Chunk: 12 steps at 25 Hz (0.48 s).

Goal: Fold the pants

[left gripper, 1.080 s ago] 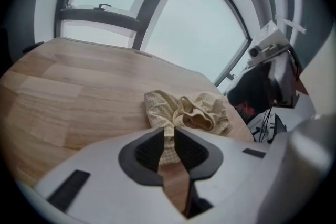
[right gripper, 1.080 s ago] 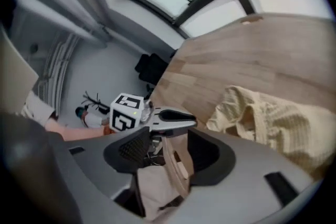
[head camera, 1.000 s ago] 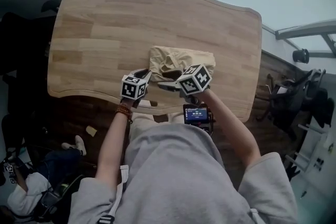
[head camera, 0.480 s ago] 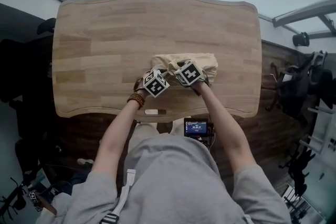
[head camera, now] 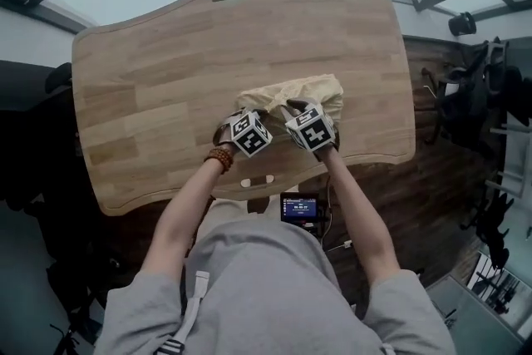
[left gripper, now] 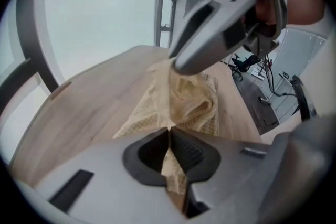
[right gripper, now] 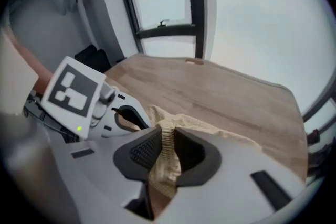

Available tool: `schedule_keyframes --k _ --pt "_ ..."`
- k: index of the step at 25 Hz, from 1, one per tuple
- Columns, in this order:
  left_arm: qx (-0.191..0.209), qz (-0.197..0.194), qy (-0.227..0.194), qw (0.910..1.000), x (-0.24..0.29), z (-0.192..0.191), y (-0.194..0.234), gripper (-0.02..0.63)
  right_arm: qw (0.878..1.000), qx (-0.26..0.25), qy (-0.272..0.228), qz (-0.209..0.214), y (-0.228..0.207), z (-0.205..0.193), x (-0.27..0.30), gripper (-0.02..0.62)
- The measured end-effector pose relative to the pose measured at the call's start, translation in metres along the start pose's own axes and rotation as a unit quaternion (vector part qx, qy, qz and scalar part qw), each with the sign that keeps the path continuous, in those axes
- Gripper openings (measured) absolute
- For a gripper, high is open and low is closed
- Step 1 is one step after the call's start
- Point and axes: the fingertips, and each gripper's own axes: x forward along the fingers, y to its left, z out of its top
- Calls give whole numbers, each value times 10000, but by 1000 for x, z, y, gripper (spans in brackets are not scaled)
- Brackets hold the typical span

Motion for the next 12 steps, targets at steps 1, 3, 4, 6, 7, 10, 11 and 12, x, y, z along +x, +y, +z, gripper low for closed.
schedule_keyframes --k 1,3,4,6,7,10,11,12 --pt "-81 -10 -162 9998 -9 4 4 21 9994 212 -256 -114 0 0 -23 72" --pt "-284 -29 -393 9988 -27 9 16 21 9950 669 -663 -342 -2 -11 -66 72" --pt "-340 -7 -465 9983 -34 10 24 21 9920 874 -791 -454 -3 -20 -85 72" --pt "-384 50 -607 9974 -45 14 40 21 9867 1218 -906 -575 -3 -41 -112 71" --pt "-404 64 -697 9967 -49 16 48 21 9855 1326 -909 -545 2 -50 -119 71" --pt "-464 76 -1163 9921 -69 32 64 21 9911 1099 -719 -218 35 -66 -114 71" --pt "-551 56 -1405 9885 -78 42 66 21 9951 797 -581 -113 50 -70 -108 71" --pt "-700 13 -1655 9837 -87 52 68 21 9982 420 -422 -46 64 -74 -101 71"
